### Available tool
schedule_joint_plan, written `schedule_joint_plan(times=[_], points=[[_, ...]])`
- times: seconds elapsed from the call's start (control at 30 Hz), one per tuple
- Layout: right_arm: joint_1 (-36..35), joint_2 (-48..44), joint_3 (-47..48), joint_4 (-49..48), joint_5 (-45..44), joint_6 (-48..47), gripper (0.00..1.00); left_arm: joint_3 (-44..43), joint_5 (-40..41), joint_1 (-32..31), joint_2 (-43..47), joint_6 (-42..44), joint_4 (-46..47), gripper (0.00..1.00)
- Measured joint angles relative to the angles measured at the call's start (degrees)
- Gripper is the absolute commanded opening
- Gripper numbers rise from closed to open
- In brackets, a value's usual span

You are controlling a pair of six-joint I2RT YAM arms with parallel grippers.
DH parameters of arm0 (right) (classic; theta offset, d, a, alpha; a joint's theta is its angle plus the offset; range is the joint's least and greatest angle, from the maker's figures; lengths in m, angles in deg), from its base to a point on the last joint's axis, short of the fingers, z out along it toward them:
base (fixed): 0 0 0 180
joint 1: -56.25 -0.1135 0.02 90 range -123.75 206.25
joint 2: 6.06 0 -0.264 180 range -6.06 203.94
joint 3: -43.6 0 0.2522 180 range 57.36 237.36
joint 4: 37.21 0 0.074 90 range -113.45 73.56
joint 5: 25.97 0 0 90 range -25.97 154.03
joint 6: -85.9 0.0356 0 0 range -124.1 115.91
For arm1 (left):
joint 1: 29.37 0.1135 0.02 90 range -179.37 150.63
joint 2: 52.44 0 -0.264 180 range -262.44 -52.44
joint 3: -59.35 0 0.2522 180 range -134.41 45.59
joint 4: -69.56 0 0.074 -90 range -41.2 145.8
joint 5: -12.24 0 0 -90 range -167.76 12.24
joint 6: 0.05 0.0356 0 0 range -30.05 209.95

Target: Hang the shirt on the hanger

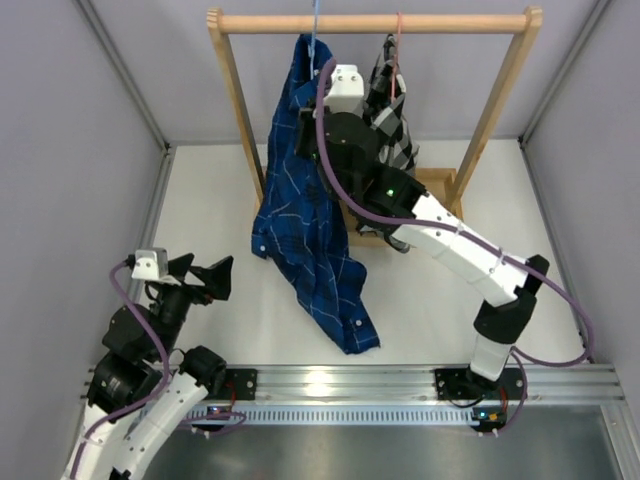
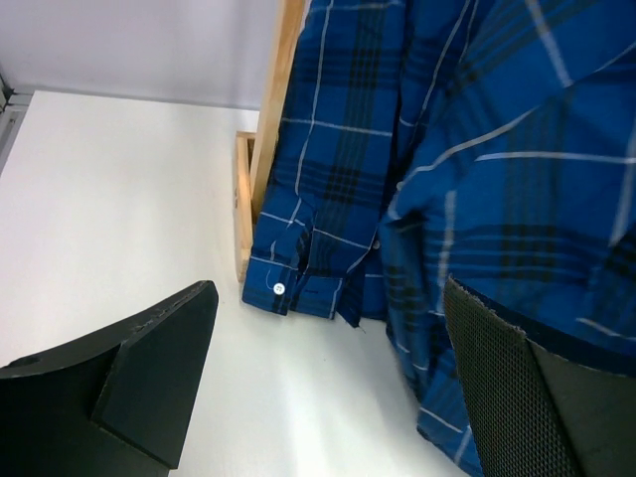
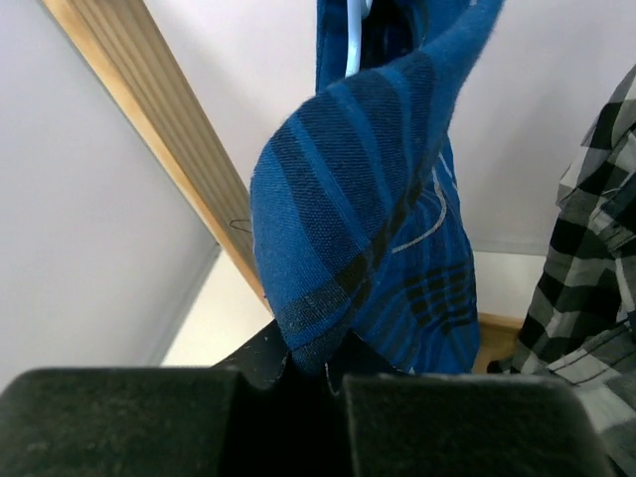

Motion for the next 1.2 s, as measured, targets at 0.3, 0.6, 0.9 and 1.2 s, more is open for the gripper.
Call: schedule_joint_plan(times=[0.3, 0.6, 0.9, 1.2], points=[[2.71, 9.46, 6.67, 0.24, 0.7, -2.64, 0.0, 0.07, -0.33, 0.0, -1.07, -0.9, 0.02, 0.98], [4.15, 12.2, 3.78, -2.97, 0.24, -2.82, 0.0, 0.2, 0.13, 1.25, -2.05, -0.96, 0.02, 0.98], [2.4, 10.47, -1.66, -8.63, -2.16, -2.84, 0.75, 0.2, -1.25, 15.54, -9.55, -1.64, 0.07, 0.98], [0.55, -6.08, -17.51, -7.91, 3.78, -3.8, 0.99, 0.2, 0.02, 18.32, -11.26, -2.01, 0.04, 0.98]])
